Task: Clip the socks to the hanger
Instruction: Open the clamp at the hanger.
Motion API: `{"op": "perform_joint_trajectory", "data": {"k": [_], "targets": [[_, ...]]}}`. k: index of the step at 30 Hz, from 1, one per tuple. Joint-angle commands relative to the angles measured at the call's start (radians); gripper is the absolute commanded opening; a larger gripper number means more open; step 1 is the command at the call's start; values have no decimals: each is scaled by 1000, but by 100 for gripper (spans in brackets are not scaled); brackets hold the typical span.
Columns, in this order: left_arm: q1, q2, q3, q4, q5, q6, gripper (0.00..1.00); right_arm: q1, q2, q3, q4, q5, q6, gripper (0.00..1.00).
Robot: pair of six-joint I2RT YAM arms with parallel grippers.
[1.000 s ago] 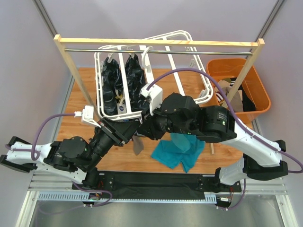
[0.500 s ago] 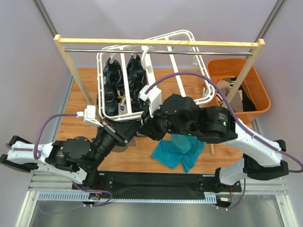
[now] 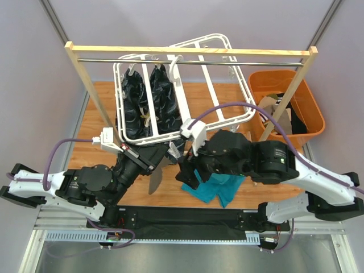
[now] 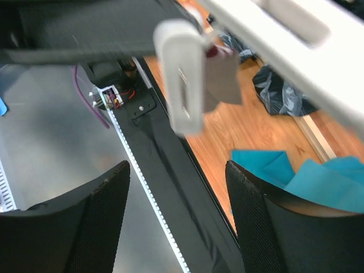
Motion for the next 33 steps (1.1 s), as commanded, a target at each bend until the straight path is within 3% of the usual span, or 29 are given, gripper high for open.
{"op": "perform_joint_trajectory", "data": {"k": [1,6,14,23,33], "targets": [[-1,5,12,-47,-35,-95,0,18,-175,-135,151,47,10,70],[-1,-3,-8,-59,-44,-190,0,46,-305,-316,436,47,-82,58],[-1,-27,-84,19,-40,-291,0,72,-364,-475,758,147,-206,52],[-1,-27,-78,73,5,-294,0,70,-368,-534,901,178,-286,46],[-1,-23,-83,76,17,-307,0,72,-342,-528,892,170,-284,36]]}}
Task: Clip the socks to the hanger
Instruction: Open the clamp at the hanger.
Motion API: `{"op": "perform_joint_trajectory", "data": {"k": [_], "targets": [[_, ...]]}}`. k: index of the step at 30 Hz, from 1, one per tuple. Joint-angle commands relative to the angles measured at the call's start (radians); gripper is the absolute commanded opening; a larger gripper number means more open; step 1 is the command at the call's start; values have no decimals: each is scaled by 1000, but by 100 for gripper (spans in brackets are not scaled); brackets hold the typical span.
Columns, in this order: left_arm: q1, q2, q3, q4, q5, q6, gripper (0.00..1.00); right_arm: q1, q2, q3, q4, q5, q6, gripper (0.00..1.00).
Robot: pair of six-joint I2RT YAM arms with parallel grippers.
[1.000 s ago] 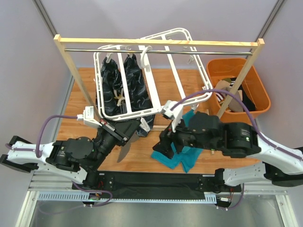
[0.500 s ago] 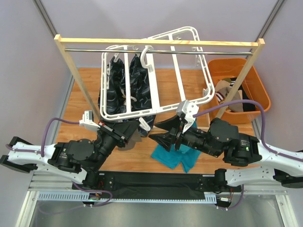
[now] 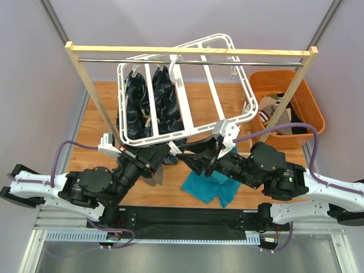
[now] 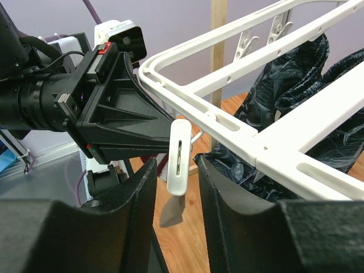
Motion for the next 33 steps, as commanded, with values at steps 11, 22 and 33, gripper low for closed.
{"op": "perform_joint_trajectory", "data": {"k": [11,22,33], "targets": [[-1,4,-5,7,9,-21,0,6,19,-13,39,7,0,33],[-2,0,-7,6,7,-19,0,6,13,-40,45,-2,22,32],[-1,7,-10,6,17,-30,0,4,18,-30,59,5,25,16]]}}
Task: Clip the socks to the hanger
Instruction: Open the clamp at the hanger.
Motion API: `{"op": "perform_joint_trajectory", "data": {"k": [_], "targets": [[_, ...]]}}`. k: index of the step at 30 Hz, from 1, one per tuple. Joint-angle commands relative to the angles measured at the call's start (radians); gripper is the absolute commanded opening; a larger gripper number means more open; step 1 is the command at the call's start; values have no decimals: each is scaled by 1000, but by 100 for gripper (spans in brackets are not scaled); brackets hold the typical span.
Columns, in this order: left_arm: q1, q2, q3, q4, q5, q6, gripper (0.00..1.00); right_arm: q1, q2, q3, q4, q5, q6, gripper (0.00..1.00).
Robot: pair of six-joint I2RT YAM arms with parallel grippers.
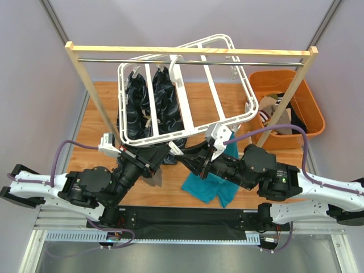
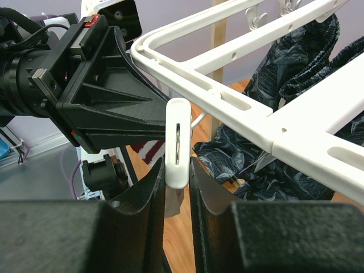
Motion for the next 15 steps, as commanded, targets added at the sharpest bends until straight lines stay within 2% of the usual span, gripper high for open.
{"op": "perform_joint_trajectory", "data": {"k": [1,2,6,7,8,12,14,15], "targets": [[-1,6,-10,-6,4,-24,0,5,3,11,59,0,15,12],[-1,6,-11,-9,4,-28,0,5,3,17,59,1,16,2],[-1,-3,-13,-63,4,-69,1,6,31,60,4,1,39,0],[-1,-14,-15,-89,9,-72,6,5,31,63,1,1,42,0],[-1,-21,-21,-103,12,-77,19,5,28,63,-6,9,51,0],[-2,-81,-66,-103,48,-20,45,5,15,75,-51,44,59,0],[-1,-113,-94,-47,68,49,56,6,14,83,-61,46,64,0],[-1,-118,-96,-36,73,63,58,6,15,88,-74,43,64,0]]}}
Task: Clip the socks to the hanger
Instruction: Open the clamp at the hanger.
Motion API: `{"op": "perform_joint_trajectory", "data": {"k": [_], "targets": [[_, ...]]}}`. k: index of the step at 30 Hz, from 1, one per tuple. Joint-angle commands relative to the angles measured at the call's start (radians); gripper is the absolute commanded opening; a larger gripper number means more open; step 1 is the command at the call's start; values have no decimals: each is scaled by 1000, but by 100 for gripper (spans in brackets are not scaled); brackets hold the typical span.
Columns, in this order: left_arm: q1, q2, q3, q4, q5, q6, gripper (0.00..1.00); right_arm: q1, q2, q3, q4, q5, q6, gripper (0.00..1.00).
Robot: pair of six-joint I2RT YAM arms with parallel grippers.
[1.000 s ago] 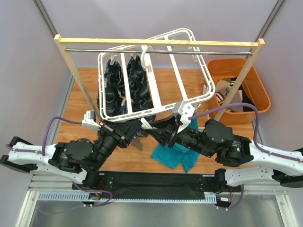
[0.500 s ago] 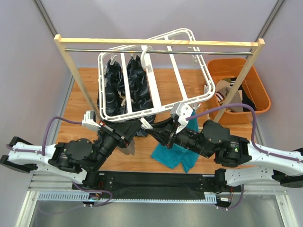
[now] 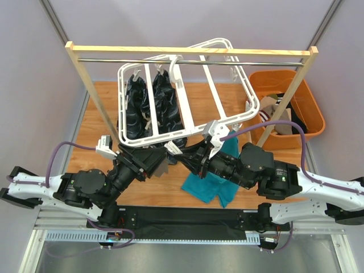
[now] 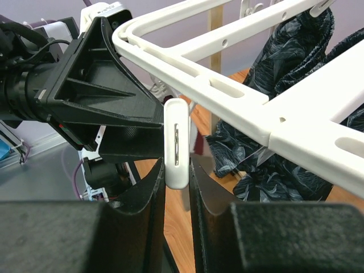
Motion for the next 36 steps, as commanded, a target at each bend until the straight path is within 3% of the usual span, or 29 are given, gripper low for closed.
{"op": "perform_joint_trajectory", "data": {"k": [1,8,16,25,36], "targets": [[0,-22,-18,20,36,80,58,6,-7,62,-31,16,24,0],[0,26,60,50,64,178,61,5,64,138,-110,13,8,0],[0,38,36,270,93,358,61,5,98,184,-186,20,-1,0],[0,58,40,233,12,304,62,5,107,215,-224,-12,-21,0],[0,92,88,199,-22,326,53,5,121,235,-253,-49,-27,0]]}}
